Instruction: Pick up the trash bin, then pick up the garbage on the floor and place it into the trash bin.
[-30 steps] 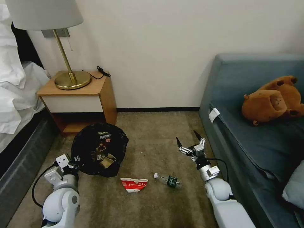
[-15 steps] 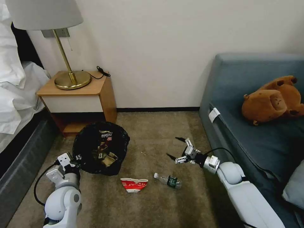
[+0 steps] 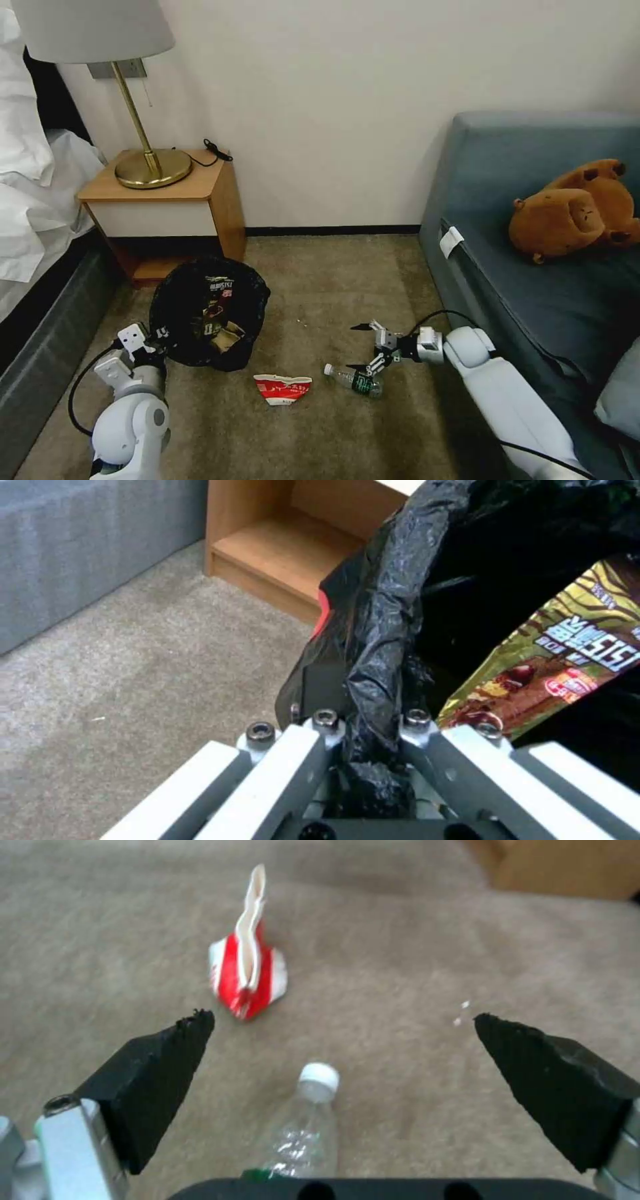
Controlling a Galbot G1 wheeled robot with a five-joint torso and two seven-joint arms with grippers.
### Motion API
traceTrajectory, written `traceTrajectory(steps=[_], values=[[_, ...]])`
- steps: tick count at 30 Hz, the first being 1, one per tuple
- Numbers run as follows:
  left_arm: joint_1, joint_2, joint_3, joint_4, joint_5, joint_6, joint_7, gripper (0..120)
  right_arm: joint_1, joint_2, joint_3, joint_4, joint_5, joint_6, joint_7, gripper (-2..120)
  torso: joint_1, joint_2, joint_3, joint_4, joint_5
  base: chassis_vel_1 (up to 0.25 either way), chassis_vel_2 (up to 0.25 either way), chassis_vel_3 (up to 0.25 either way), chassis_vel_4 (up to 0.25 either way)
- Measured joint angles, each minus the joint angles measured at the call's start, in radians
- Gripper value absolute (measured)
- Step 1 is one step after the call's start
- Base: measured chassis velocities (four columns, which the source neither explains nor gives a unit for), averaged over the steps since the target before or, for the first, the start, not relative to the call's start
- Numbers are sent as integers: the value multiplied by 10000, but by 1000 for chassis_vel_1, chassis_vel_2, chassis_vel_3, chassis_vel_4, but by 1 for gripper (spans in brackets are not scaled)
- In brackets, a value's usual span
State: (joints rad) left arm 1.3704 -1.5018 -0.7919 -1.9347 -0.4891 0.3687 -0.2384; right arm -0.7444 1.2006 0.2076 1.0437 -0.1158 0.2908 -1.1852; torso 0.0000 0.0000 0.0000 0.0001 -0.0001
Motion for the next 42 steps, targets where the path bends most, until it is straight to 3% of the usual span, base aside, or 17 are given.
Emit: traceTrajectory(steps=[16, 42], values=[[-245, -241, 34, 127, 304, -44, -32, 1, 645, -21, -583, -1875, 180, -344, -355, 100, 1, 0, -1, -2, 1, 0, 0, 0, 0], [72, -289, -110, -23, 317, -227, -1, 1, 832, 743, -65, -3814, -1948, 680, 492, 100, 1, 0, -1, -1, 1, 0, 0, 0, 0]])
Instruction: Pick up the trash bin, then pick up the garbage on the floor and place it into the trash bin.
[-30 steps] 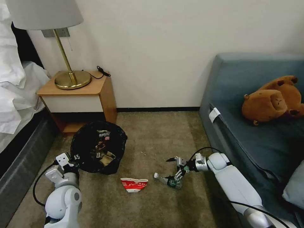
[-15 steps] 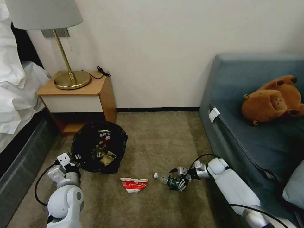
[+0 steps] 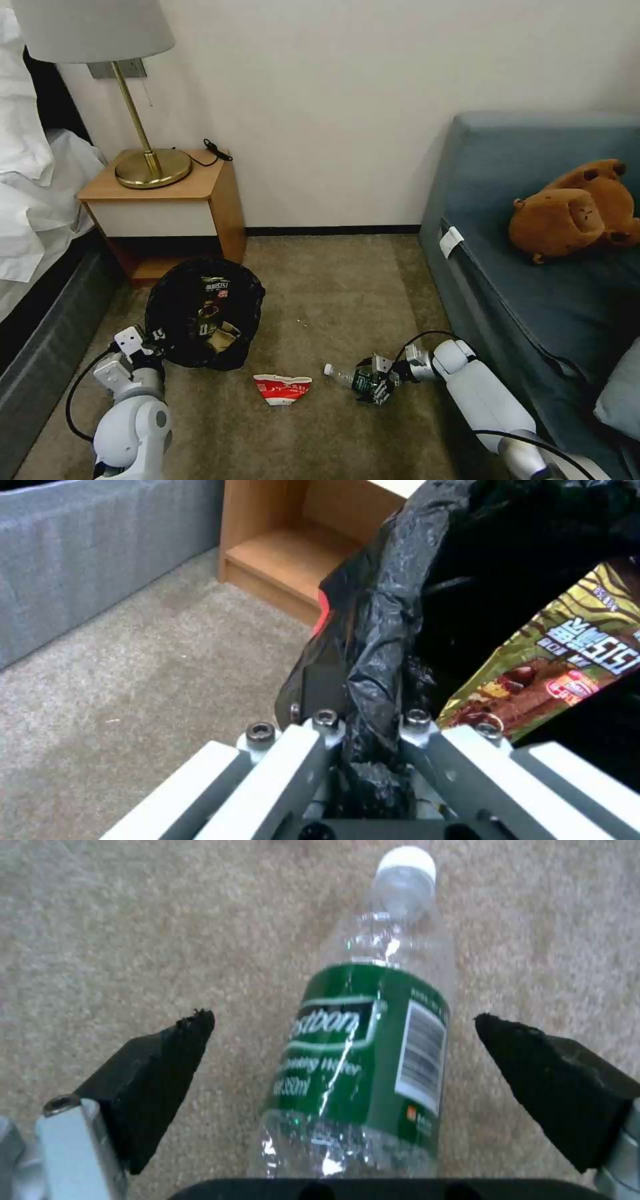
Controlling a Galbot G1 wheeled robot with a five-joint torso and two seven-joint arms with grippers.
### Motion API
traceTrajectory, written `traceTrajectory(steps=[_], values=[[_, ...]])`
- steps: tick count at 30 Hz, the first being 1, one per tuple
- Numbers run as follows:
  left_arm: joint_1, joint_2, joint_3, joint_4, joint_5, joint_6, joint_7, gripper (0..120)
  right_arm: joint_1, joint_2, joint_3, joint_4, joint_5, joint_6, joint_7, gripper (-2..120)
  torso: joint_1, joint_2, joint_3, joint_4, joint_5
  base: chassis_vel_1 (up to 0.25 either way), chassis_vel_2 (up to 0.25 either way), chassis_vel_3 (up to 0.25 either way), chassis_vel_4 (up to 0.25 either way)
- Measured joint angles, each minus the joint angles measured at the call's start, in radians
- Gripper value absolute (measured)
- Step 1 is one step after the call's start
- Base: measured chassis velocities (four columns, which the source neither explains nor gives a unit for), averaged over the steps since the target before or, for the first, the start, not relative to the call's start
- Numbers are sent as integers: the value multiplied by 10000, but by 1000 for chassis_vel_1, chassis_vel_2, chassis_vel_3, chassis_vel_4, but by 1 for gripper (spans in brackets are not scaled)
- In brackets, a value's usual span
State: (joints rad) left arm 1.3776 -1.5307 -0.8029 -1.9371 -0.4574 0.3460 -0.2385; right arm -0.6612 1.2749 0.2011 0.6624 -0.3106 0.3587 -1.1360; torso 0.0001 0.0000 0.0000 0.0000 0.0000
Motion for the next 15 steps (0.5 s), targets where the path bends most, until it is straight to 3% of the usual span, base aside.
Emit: traceTrajectory(steps=[10, 15], values=[[21, -15, 3, -52, -5, -6, 1, 1, -76, 58, 267, -360, -109, 173, 328, 95, -1, 0, 0, -1, 0, 0, 0, 0, 0], [48, -17, 6, -58, -19, -42, 19, 1, -211, 82, 346, -396, -51, 207, 545, 71, 0, 0, 0, -1, 0, 0, 0, 0, 0]])
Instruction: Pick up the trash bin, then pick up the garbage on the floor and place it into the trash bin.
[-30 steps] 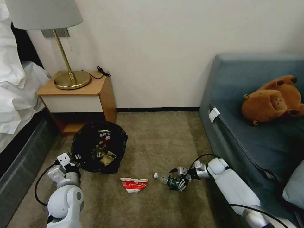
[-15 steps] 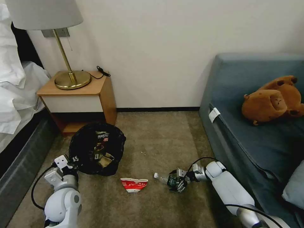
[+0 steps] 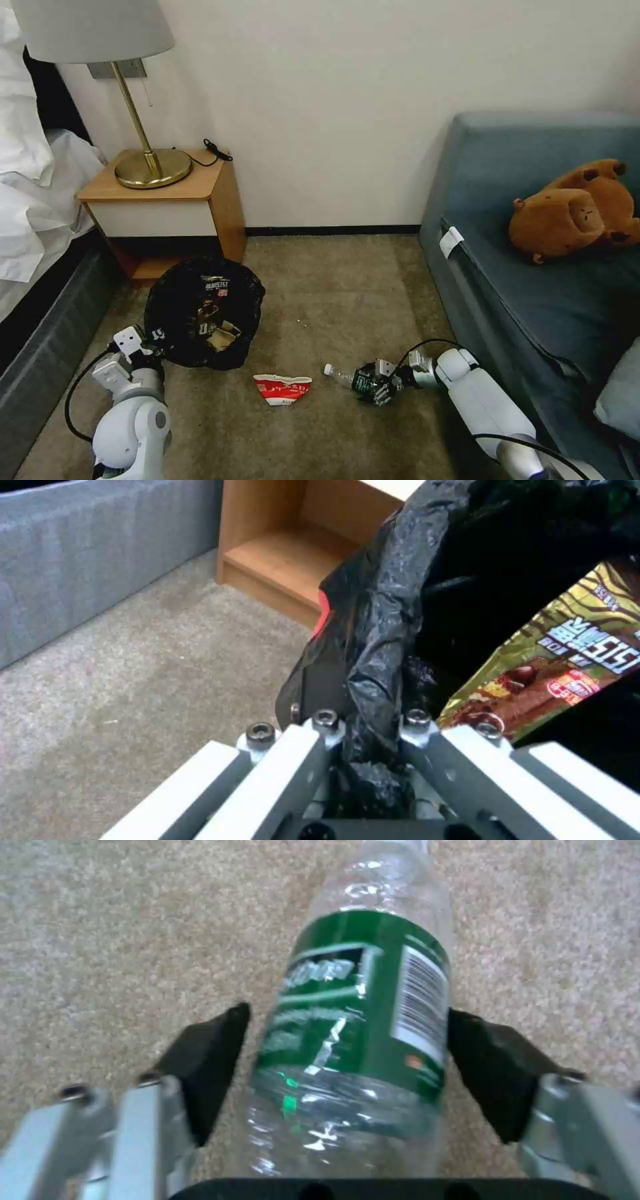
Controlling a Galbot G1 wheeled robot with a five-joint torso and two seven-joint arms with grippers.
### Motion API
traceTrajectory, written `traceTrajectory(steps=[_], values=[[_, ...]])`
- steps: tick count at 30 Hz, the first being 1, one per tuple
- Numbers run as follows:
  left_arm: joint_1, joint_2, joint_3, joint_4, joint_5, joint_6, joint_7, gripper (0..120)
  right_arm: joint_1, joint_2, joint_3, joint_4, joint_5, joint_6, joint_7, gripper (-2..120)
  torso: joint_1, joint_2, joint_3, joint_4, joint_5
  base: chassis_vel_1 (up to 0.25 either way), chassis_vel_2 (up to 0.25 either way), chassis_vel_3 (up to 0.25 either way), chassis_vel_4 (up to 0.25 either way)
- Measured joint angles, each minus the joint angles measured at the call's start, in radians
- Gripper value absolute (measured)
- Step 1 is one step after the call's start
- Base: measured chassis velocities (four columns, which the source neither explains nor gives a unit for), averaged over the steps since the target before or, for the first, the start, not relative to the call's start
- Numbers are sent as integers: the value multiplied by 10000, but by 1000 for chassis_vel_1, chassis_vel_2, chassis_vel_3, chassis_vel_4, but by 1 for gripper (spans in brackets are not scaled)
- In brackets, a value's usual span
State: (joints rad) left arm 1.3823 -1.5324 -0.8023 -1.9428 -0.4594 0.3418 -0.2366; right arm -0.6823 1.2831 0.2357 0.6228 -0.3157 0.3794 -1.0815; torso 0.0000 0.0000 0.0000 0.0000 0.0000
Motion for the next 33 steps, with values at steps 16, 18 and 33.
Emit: traceTrajectory(steps=[16, 18, 33], values=[[-9, 76, -37, -14, -119, -37, -1, 1, -271, -3, 117, 88, 101, 5, 178, 25, 0, 1, -1, 1, -1, 0, 0, 0, 0], [-22, 72, -26, -15, -119, -36, -2, 1, -275, -8, 134, 94, 101, 5, 177, 23, 0, 1, 0, 1, 0, 0, 0, 0, 0], [17, 30, 25, -12, -109, -26, -13, 1, -439, -150, 232, 383, 359, 24, 255, 23, 0, 0, 1, 0, -1, 0, 0, 0, 0]])
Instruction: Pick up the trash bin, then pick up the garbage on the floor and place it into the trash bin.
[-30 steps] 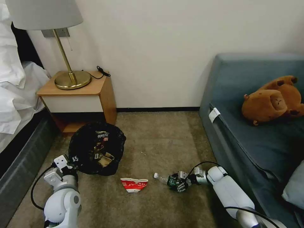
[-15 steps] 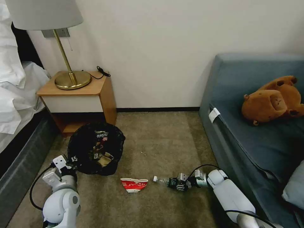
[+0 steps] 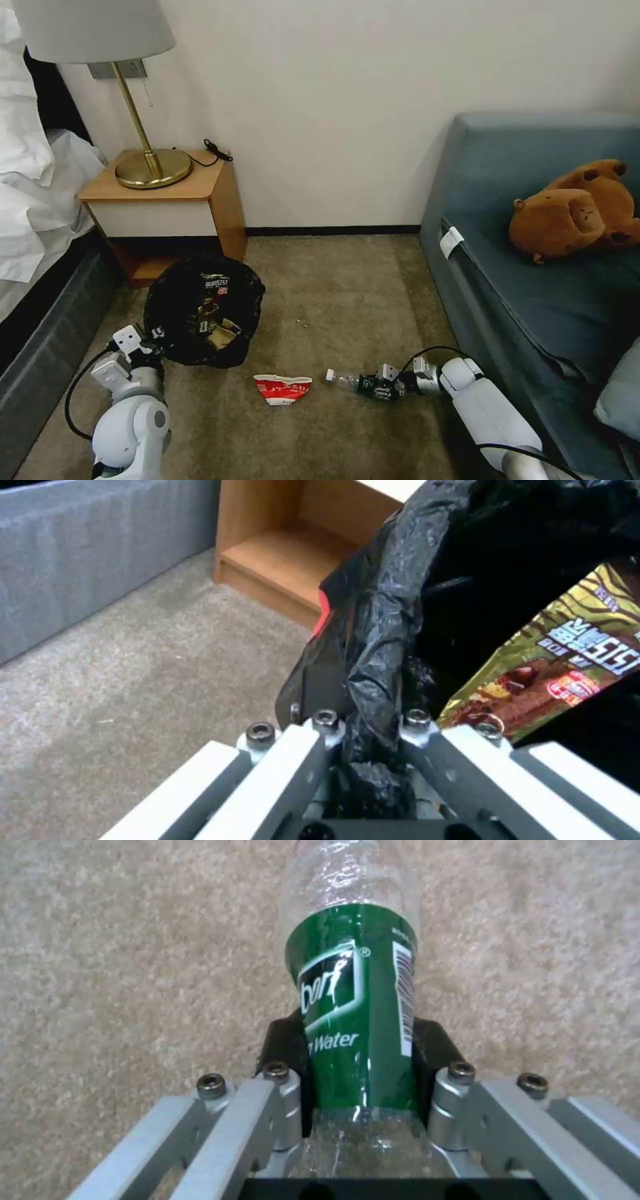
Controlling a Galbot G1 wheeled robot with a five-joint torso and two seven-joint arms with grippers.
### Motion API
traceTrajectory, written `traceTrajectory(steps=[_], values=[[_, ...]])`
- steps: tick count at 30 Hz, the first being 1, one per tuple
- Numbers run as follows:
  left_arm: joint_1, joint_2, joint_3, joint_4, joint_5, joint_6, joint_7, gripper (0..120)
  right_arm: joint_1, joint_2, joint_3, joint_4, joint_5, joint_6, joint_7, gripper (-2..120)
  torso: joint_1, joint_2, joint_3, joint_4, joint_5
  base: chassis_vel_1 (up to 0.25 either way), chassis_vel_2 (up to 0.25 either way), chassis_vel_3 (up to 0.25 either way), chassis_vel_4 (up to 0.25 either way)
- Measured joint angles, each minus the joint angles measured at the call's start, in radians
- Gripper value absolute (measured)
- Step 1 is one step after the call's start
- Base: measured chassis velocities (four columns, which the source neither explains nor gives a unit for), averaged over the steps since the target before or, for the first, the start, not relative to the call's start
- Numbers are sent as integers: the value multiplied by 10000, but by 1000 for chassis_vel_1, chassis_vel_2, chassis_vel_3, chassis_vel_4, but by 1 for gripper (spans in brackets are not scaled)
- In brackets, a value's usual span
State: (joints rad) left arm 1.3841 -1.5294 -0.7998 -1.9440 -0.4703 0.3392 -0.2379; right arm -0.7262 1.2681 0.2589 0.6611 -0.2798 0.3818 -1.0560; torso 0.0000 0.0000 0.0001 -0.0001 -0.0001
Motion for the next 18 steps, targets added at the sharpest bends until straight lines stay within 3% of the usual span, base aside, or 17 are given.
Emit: traceTrajectory(steps=[6, 8, 12, 13, 14, 15, 18], values=[[66, -3, -1, -7, 0, -20, 2, 1, -60, -54, 113, 473, 756, -54, 119, 23, 0, 0, 0, 0, 1, 0, 0, 0, 0], [91, -17, 7, -25, -5, -34, 7, 1, -78, -102, 170, 845, 1803, -176, 298, 23, 0, 1, 0, 0, 0, 0, 0, 0, 0], [101, -24, 31, -25, -6, -44, 7, 1, -88, -137, 196, 1194, 2560, -236, 659, 23, 0, 0, 0, 0, 0, 0, 0, 0, 0], [101, -26, 39, -25, -6, -51, 9, 1, -104, -159, 139, 1331, 2926, -238, 934, 23, 0, 0, 0, 1, -1, 0, 0, 0, 0], [130, -39, 71, -2, -10, -95, 21, 1, -301, -220, -381, 1897, 4482, -277, 2331, 22, 0, 0, 0, 0, 2, 0, 0, 0, 0], [145, -48, 87, 44, -12, -129, 27, 1, -449, -227, -633, 2350, 5346, -327, 3046, 22, 0, 0, 0, 0, 0, 0, 0, 0, 0], [149, -52, 100, 73, -11, -143, 28, 1, -583, -228, -853, 2840, 6106, -343, 3606, 22, 1, 0, 0, 1, 0, 0, 0, 0, 0]])
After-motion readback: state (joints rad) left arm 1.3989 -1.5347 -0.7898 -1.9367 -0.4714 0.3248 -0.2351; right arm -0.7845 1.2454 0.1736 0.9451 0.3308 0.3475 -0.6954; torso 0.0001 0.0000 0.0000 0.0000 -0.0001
